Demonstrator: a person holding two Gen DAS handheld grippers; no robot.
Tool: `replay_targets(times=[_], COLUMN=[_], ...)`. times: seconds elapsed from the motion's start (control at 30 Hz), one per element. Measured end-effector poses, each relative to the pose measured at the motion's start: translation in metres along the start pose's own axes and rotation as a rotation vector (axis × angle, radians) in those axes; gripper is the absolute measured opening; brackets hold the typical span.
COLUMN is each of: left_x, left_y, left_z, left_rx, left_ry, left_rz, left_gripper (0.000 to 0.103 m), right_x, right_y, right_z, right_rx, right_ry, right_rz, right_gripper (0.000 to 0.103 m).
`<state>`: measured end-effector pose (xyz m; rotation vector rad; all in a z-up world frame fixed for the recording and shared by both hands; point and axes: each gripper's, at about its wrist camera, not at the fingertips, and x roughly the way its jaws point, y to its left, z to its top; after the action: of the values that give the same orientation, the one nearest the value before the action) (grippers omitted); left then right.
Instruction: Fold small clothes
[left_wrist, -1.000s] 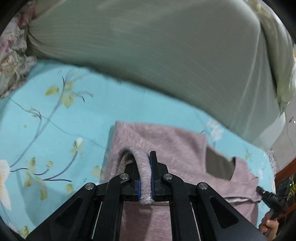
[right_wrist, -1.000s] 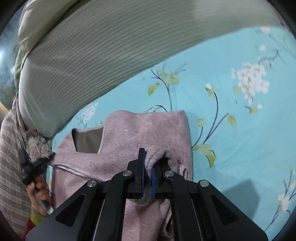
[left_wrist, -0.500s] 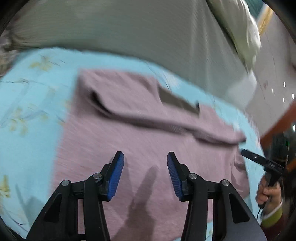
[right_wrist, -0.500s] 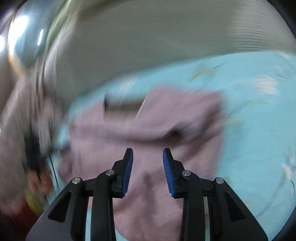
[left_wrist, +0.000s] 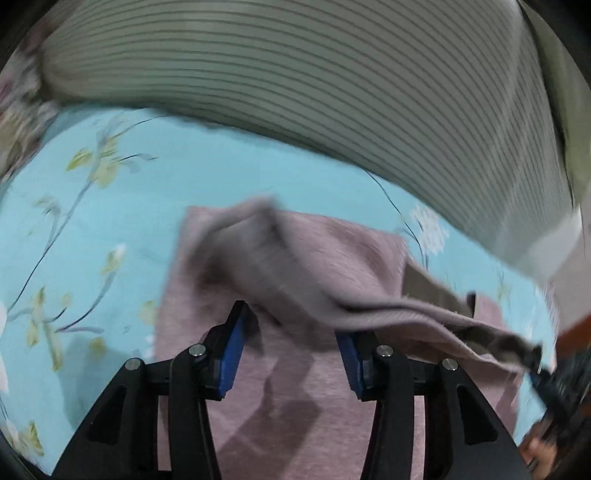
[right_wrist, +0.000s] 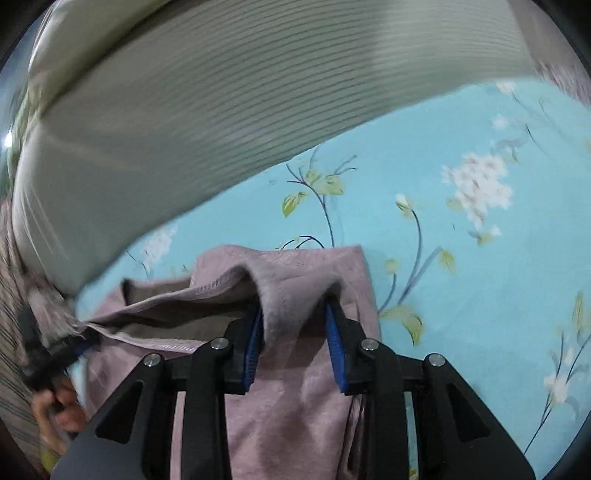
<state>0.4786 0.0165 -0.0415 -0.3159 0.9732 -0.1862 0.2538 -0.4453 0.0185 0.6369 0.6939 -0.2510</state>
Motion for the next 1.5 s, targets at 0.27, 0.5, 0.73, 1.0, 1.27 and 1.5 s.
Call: replay_targets(times=[0.27, 0.5, 0.73, 1.0, 1.27, 1.5], left_x=[-0.038, -0.062, -0.101, -0.128, -0.098, -0.074], left_y=[0.028, 0.011, 0.04, 0.088, 0.086, 0.089], left_z=[-0.008, 0.006, -0.09, -0.192, -0.189, -0.169], left_rx=[-0.112, -0.043, -0.101, -0.286, -0.345, -0.386], left_ry=[-0.083, -0.124, -0.109, -0.041, -0.06, -0.132], left_rz=[-0.011, -0.012, -0.111, -0.142, -0.162, -0.132], left_gripper=[0.061, 0.064, 0.077, 0.078, 0.084, 0.083], right_x=[-0.02, -0.022, -0.048, -0.059, -0.068, -0.071], right_y=[0.042, 0.062, 0.051, 0.046, 0.046, 0.047], right_z=[0.002, 0.043, -0.045, -0.121, -0.137, -0.141], right_rx=[-0.091, -0.064, -0.028, -0.039, -0.022, -0.022], right_ry=[-0.03, -0.075, 0.018, 0.116, 0.133, 0.131], right_rz=[0.043, 0.039, 0.169, 0.196, 0.221, 0.231], right_gripper=[0.034, 0.035, 0.046, 0.046, 0.046, 0.046])
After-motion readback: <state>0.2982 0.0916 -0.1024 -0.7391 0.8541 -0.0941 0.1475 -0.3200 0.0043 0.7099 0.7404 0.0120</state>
